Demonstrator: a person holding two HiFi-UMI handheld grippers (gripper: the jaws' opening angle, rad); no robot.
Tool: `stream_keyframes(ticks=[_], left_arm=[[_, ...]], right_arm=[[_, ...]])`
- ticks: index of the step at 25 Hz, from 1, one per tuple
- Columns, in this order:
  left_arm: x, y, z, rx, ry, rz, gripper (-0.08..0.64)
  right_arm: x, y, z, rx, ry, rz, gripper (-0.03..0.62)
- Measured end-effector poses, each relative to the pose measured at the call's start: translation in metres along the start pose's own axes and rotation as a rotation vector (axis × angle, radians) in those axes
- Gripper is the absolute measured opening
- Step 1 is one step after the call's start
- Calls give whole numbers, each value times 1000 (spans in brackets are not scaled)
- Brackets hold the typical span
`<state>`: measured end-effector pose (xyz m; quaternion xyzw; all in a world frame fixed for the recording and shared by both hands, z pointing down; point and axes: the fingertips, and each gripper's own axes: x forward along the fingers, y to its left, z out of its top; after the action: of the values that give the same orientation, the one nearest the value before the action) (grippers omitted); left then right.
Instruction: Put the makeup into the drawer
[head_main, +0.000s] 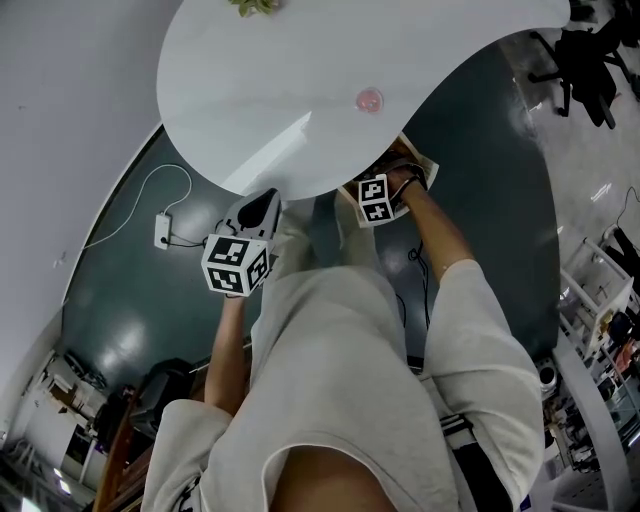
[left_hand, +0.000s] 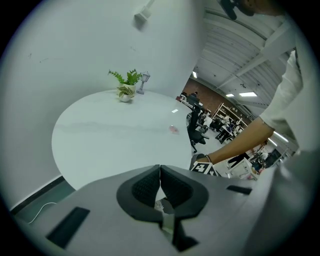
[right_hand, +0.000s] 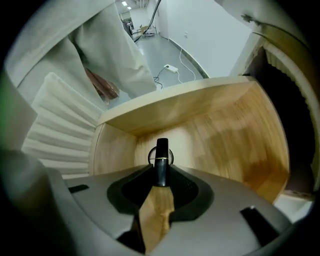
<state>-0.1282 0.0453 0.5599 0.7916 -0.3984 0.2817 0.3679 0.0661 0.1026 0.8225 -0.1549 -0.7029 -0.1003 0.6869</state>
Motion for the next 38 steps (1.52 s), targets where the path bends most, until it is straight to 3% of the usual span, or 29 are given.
stream_keyframes(ticks=[4,8,13,18,27,32,38], left_arm=[[-4,5,-3,0,5,4,11],[-4,9,-6,2,6,0,11],[2,-2,-1,17,0,-16,11],[11,-14,11,37,-12,-44,11],[24,-36,39,92,-33,-94,11],[27,-41,51,113,-44,-105,11],[27,-43,59,124,-47,-109,11]], right_arm=[[7,-4,2,12,4,-5,105],[5,-6,4,29,-8,-11,210],[-14,-6,4,19,-47,-71,244],[-45,-7,10,41,-104,-136,239],[-110,-5,11,179,-204,-255,232],[-152,-9,11,389,-315,-319,229],[-216,-32,8,797,-586,-384,222]])
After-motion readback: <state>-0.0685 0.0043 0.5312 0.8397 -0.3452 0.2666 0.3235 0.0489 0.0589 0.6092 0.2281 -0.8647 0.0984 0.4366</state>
